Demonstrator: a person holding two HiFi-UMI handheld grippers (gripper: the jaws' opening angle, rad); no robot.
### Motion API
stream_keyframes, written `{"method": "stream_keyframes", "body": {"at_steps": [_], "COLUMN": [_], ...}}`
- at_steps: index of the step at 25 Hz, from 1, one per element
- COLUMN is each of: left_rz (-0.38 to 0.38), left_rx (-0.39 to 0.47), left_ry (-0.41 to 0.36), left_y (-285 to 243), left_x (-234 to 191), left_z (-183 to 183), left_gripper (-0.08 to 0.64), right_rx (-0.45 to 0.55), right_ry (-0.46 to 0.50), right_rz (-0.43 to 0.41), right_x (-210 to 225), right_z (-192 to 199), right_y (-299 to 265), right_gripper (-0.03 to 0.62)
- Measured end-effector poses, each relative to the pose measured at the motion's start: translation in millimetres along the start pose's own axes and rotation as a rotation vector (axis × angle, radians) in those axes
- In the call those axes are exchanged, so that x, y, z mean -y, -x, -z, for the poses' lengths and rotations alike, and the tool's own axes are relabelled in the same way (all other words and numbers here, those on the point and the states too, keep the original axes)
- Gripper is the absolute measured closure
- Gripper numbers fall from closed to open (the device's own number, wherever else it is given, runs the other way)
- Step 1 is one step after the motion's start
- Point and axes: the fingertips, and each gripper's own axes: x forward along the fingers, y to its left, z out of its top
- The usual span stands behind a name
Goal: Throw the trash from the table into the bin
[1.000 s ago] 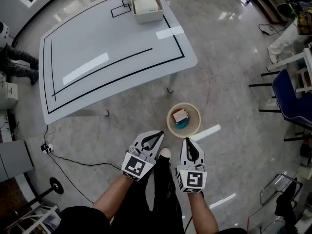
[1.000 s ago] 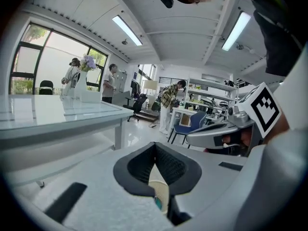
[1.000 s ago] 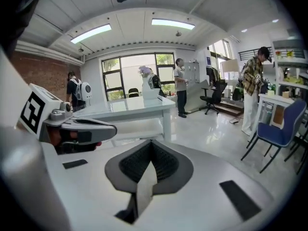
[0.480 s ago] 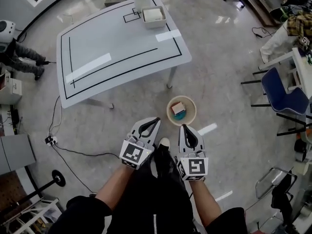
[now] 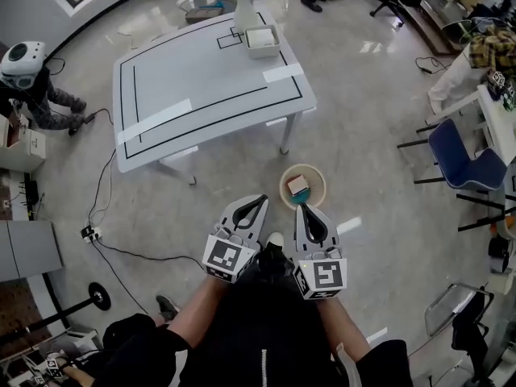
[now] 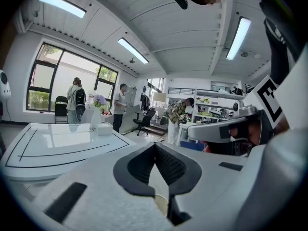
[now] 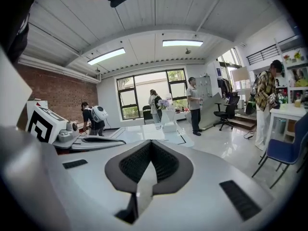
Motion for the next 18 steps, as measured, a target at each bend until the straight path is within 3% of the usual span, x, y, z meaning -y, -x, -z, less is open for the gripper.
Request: {"method": "stream_keyframes", "body": {"at_steps": [8, 18], "left_rz": [-0.008, -0.026], "left_rx": [0.030, 0.014], "left_ry": [-0.031, -0.039], "left_y": [2, -4], "left_x": [17, 25], "left_z": [-25, -18], "left_gripper": [0.552, 0.552], "right_rx": [0.021, -0.013], "right_ry": [-0.026, 0.001], "right_rz": [-0.039, -0.057], "right_x": [-6, 9], "right_z": [-15, -6], "right_y": [13, 17], "right_gripper": [0.583, 0.584]}}
